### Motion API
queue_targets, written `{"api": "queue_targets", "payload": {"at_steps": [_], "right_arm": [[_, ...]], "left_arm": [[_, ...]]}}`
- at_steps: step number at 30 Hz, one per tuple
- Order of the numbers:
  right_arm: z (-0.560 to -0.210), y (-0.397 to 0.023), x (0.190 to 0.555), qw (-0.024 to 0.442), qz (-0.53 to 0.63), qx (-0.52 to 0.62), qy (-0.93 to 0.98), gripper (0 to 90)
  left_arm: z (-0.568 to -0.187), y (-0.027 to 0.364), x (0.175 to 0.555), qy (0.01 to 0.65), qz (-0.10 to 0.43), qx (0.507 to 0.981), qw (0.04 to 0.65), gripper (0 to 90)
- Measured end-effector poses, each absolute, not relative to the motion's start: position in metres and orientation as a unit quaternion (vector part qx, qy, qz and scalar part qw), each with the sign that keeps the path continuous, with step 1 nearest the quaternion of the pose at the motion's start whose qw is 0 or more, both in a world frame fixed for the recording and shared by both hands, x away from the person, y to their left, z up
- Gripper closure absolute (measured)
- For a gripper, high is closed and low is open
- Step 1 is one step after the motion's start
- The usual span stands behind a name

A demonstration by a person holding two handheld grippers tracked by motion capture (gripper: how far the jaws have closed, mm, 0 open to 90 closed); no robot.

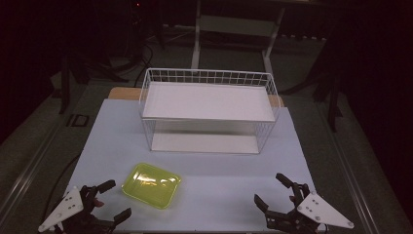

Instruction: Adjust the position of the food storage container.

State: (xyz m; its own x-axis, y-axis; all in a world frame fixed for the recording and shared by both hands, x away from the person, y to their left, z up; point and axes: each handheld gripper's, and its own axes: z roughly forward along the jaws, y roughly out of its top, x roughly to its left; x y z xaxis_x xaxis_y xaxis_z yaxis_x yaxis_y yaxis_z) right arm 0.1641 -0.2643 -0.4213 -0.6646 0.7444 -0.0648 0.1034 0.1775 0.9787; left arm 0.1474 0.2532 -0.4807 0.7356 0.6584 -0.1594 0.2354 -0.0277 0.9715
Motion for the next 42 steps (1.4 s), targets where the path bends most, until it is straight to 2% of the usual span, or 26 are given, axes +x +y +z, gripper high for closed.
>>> {"api": "queue_targets", "payload": {"at_steps": [5, 9, 13, 16, 18, 22, 27, 31, 42], "right_arm": [[-0.422, -0.265, 0.165, 0.277, 0.569, 0.306, 0.711, 12.8], [-0.420, -0.264, 0.163, 0.279, 0.571, 0.305, 0.710, 12.9], [-0.420, -0.265, 0.164, 0.282, 0.571, 0.305, 0.708, 12.9], [-0.420, -0.265, 0.164, 0.281, 0.572, 0.307, 0.707, 13.0], [-0.421, -0.265, 0.164, 0.279, 0.573, 0.306, 0.708, 13.0], [-0.421, -0.265, 0.165, 0.278, 0.573, 0.305, 0.708, 13.0], [-0.423, -0.263, 0.166, 0.273, 0.572, 0.304, 0.711, 13.0], [-0.424, -0.262, 0.166, 0.271, 0.573, 0.302, 0.712, 13.0], [-0.425, -0.261, 0.166, 0.265, 0.570, 0.297, 0.719, 13.0]], "left_arm": [[-0.481, 0.249, 0.148, 0.318, 0.165, 0.701, 0.617, 3.7], [-0.477, 0.231, 0.149, 0.298, 0.155, 0.724, 0.603, 6.8], [-0.472, 0.217, 0.149, 0.288, 0.150, 0.738, 0.591, 15.3], [-0.467, 0.209, 0.150, 0.282, 0.152, 0.747, 0.583, 24.9], [-0.465, 0.206, 0.151, 0.285, 0.153, 0.749, 0.579, 35.8], [-0.469, 0.203, 0.156, 0.301, 0.151, 0.753, 0.565, 64.0], [-0.483, 0.199, 0.158, 0.306, 0.154, 0.777, 0.529, 88.5], [-0.497, 0.191, 0.161, 0.302, 0.150, 0.806, 0.487, 90.0], [-0.516, 0.181, 0.166, 0.295, 0.127, 0.826, 0.463, 90.0]]}}
